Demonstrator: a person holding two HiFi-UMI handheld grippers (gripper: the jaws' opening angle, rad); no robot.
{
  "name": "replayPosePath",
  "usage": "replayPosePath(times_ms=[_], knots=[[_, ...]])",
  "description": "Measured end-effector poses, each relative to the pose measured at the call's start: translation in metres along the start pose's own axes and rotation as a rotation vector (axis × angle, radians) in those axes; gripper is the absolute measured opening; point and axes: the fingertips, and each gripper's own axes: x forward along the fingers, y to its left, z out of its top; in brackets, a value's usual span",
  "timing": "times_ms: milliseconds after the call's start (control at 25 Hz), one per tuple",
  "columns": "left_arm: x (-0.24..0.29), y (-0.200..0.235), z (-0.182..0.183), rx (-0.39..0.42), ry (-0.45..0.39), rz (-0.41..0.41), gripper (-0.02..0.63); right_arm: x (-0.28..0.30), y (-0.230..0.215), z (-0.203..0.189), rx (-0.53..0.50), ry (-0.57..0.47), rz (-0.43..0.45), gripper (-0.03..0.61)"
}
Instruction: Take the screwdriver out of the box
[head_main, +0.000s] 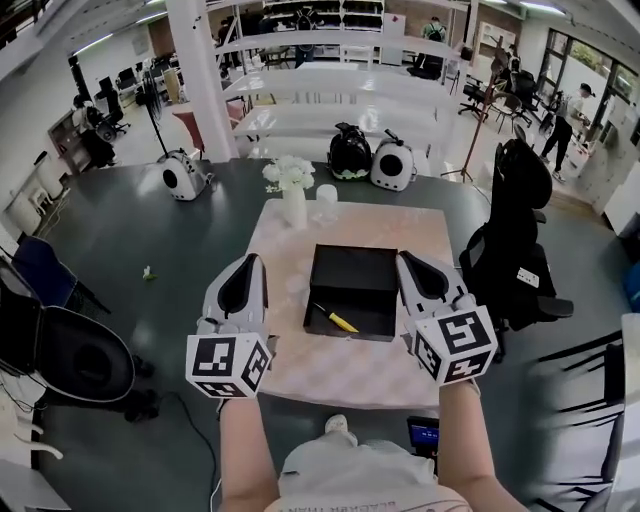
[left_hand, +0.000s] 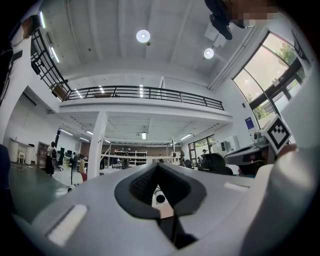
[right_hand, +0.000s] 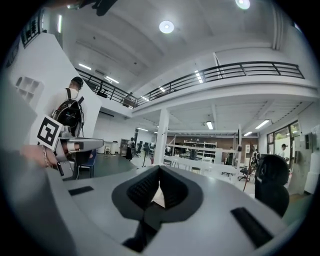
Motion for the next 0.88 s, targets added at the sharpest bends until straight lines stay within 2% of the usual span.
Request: replayPosePath(times_ms=[400,480,560,680,880], knots=[[0.047,0.042,-0.023,-0.030,0.036,0.025,0.006,0.068,-0.015,-0.024,0.067,0.112,0.028,0.020],[0.052,0.047,-0.027,-0.040,0.037,0.037,0.006,0.077,-0.017,-0.027,0.086,0.115,0.047,0.213],[0.056,0.051,-0.030,-0.048,0.037,0.051,0.006,0.086,-0.021,-0.031,0.107,0.124,0.057,0.289],[0.063,0.054,-0.034,-0.055,0.044,0.063,0.006,0.096,-0.027,-0.038,0.128,0.152,0.059,0.348],[0.068,0.054,-0.037,-0.048,0.055,0.074,0.006,0.111,-0.022,-0.050,0.155,0.209,0.123,0.356]])
